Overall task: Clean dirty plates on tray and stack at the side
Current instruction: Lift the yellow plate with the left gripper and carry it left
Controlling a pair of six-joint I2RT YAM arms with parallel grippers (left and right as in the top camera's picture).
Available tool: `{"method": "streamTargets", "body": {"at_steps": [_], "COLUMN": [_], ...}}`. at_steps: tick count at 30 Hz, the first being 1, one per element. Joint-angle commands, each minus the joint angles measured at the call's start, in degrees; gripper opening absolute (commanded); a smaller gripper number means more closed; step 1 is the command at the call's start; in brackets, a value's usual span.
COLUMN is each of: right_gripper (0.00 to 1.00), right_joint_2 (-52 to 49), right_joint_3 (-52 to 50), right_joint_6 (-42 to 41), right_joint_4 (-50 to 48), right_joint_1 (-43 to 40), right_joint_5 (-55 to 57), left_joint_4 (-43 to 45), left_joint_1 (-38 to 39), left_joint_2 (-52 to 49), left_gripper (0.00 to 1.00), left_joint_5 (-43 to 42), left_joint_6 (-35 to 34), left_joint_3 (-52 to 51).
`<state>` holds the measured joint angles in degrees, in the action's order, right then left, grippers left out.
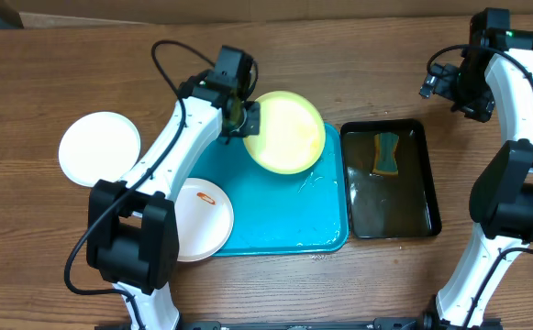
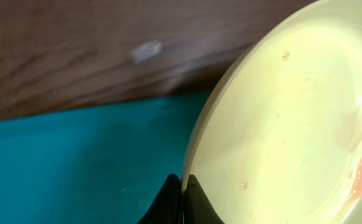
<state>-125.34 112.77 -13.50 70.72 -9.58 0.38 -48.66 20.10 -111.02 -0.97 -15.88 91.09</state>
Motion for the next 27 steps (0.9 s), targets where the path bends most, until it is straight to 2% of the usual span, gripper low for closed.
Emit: {"method": "streamTargets", "body": {"at_steps": [1, 5, 10, 14, 20, 23, 27], "right_gripper": [1.00, 1.00, 1.00, 1.00, 1.00, 1.00, 1.00], "right_joint_2": [0.7, 0.7, 0.7, 0.7, 0.7, 0.7, 0.7], "right_joint_3": [0.7, 0.7, 0.7, 0.7, 0.7, 0.7, 0.7], "right_joint_6": [-0.5, -0.5, -0.4, -0.5, -0.5, -0.5, -0.5], "right_joint_4": [-0.2, -0.2, -0.2, -0.2, -0.2, -0.2, -0.2], "right_joint_1": [0.2, 0.2, 0.2, 0.2, 0.2, 0.2, 0.2], "right_joint_5": [0.0, 0.0, 0.0, 0.0, 0.0, 0.0, 0.0], "left_joint_4": [0.3, 2.1, 6.2, 10.1, 18.0, 22.3, 25.1], "left_joint_1": [4.0, 8.9, 17.5, 26.2, 37.7, 40.9, 43.0], "left_joint_2": [2.1, 2.1, 2.1, 2.1, 2.0, 2.0, 2.0], "left_gripper": [0.04, 0.04, 0.04, 0.04, 0.04, 0.04, 0.04], "left_joint_5": [0.4, 3.5, 17.7, 34.3, 52.9, 58.7, 62.7], "left_joint_6": [1.5, 1.6, 5.0, 11.1, 23.4, 29.5, 33.6], "left_joint_3": [5.4, 7.5, 7.5, 7.5, 7.5, 7.5, 7.5]}}
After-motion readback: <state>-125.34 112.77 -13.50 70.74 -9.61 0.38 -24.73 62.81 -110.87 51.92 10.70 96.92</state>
